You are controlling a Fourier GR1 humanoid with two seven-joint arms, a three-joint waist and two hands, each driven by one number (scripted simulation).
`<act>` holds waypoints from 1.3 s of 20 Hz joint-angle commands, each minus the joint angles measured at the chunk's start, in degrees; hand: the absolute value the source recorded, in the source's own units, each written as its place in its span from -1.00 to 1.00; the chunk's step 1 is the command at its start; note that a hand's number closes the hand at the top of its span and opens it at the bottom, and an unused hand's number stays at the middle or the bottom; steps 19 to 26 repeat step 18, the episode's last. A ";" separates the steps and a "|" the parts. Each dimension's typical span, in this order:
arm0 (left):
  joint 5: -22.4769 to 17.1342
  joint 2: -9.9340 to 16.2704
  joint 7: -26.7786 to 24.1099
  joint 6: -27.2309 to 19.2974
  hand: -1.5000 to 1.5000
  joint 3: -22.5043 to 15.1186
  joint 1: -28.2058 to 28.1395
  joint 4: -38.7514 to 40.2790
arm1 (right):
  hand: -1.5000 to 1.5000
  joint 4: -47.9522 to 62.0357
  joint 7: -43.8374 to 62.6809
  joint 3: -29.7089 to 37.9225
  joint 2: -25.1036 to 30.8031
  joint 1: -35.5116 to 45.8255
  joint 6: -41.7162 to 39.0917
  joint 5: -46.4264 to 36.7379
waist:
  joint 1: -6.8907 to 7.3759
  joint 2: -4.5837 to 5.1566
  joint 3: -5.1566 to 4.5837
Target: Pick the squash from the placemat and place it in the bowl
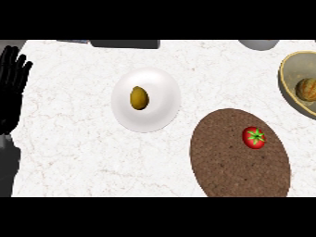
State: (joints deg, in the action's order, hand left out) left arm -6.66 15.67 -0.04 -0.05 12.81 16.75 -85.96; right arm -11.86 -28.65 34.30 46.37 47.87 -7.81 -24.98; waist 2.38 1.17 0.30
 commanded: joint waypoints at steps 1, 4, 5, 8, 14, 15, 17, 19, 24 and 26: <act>0.16 -0.56 -0.59 0.06 0.00 -0.39 -0.44 0.29 | -1.00 1.63 0.19 4.81 6.64 -0.67 -2.55 4.16 | -0.11 0.21 0.07; 0.17 -0.35 -0.90 0.16 0.00 -0.27 -0.02 0.28 | -1.00 3.24 1.27 7.66 8.87 -1.96 -2.54 6.56 | 0.35 0.63 0.22; -0.17 -0.41 -1.72 -0.15 0.00 0.70 -0.61 0.93 | -1.00 3.76 -0.80 8.16 10.69 -5.16 -5.08 7.00 | -0.44 0.53 0.23; 0.72 -1.45 -0.39 -1.01 0.00 -0.76 -0.15 0.61 | -1.00 4.32 -1.46 10.15 12.16 -6.20 -7.60 9.01 | -0.57 0.55 0.32; -0.30 0.44 -1.41 0.26 0.00 1.16 -0.66 0.76 | -1.00 5.39 -4.13 12.80 16.27 -11.94 -13.66 11.44 | -0.72 0.66 0.53; 0.18 -0.55 -2.11 -0.13 0.00 0.47 -1.60 0.38 | -1.00 5.59 -5.40 12.73 16.27 -13.63 -15.77 11.44 | -0.90 0.46 0.52; 0.16 -0.68 -1.55 -0.31 0.00 0.44 -1.86 0.31 | -1.00 5.55 -6.75 12.99 16.66 -15.54 -16.55 11.61 | -0.94 0.50 0.65; -1.00 0.37 0.45 0.57 0.00 0.74 -0.96 -1.51 | -1.00 5.67 -5.83 13.47 18.07 -15.42 -17.94 12.09 | -0.51 0.16 0.67; -1.00 0.37 0.45 0.57 0.00 0.74 -0.96 -1.51 | -1.00 5.67 -5.83 13.47 18.07 -15.42 -17.94 12.09 | -0.51 0.16 0.67; -1.00 0.37 0.45 0.57 0.00 0.74 -0.96 -1.51 | -1.00 5.67 -5.83 13.47 18.07 -15.42 -17.94 12.09 | -0.51 0.16 0.67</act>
